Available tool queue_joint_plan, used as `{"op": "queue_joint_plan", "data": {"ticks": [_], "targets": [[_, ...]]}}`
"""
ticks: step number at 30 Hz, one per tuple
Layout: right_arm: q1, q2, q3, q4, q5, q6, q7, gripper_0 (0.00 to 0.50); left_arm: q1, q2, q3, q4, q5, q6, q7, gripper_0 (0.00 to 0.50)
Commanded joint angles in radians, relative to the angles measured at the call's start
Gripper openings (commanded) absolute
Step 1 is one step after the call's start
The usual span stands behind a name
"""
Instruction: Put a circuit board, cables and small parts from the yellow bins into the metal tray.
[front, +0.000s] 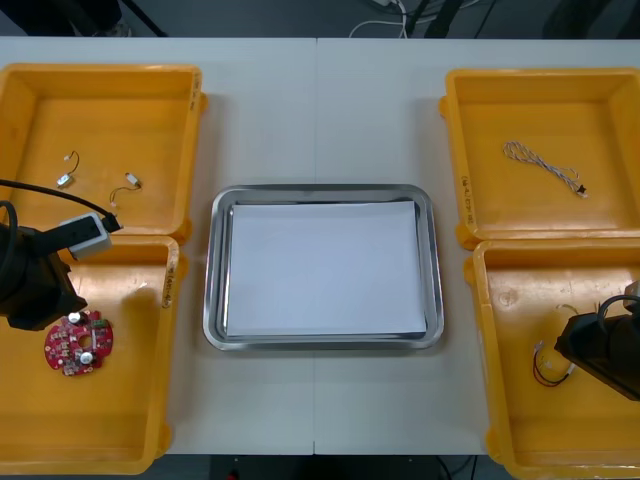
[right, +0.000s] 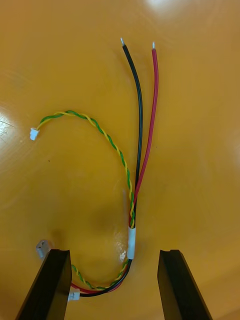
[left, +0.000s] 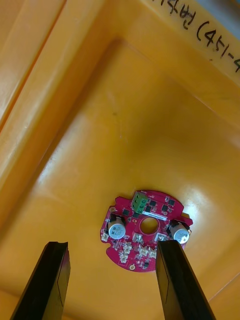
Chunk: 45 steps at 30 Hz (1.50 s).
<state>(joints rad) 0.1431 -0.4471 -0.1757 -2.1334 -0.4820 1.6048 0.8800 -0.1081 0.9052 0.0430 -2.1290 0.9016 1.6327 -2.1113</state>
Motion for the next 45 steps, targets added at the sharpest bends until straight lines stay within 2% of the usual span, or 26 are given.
{"op": "queue_joint_plan", "data": {"ticks": [1, 6, 20, 38, 39, 40, 41, 42, 43, 45], "targets": [[0.024, 0.005, 0.018, 0.003, 0.005, -0.019, -0.016, 0.5, 0.039, 0.051, -0.015, -0.005, -0.02, -0.03, -0.142, 0.5], [0.024, 0.005, 0.031, 0.066, -0.007, -0.077, -0.01, 0.5, 0.07, 0.054, -0.035, -0.005, -0.049, -0.073, -0.144, 0.5], [0.039, 0.005, 0.047, 0.069, -0.017, -0.078, -0.018, 0.5, 0.122, 0.078, -0.104, -0.005, -0.095, -0.18, -0.15, 0.5], [0.049, 0.005, 0.053, 0.099, -0.036, -0.098, -0.013, 0.5, 0.122, 0.104, -0.193, 0.014, -0.133, -0.249, -0.148, 0.5], [0.049, 0.005, 0.053, 0.101, -0.036, -0.097, -0.013, 0.48, 0.122, 0.106, -0.195, 0.017, -0.133, -0.252, -0.148, 0.5], [0.047, 0.005, 0.054, 0.099, -0.036, -0.097, -0.012, 0.331, 0.122, 0.107, -0.199, 0.027, -0.132, -0.261, -0.15, 0.5], [0.049, 0.005, 0.054, 0.101, -0.035, -0.097, -0.01, 0.154, 0.122, 0.109, -0.202, 0.034, -0.132, -0.271, -0.151, 0.5], [0.047, 0.005, 0.054, 0.099, -0.036, -0.097, -0.009, 0.057, 0.122, 0.11, -0.207, 0.041, -0.132, -0.281, -0.153, 0.5], [0.049, 0.005, 0.054, 0.099, -0.036, -0.097, -0.01, 0.018, 0.122, 0.11, -0.209, 0.043, -0.133, -0.287, -0.153, 0.5], [0.049, 0.005, 0.053, 0.101, -0.035, -0.095, -0.007, 0.0, 0.122, 0.113, -0.215, 0.052, -0.133, -0.301, -0.156, 0.5]]}}
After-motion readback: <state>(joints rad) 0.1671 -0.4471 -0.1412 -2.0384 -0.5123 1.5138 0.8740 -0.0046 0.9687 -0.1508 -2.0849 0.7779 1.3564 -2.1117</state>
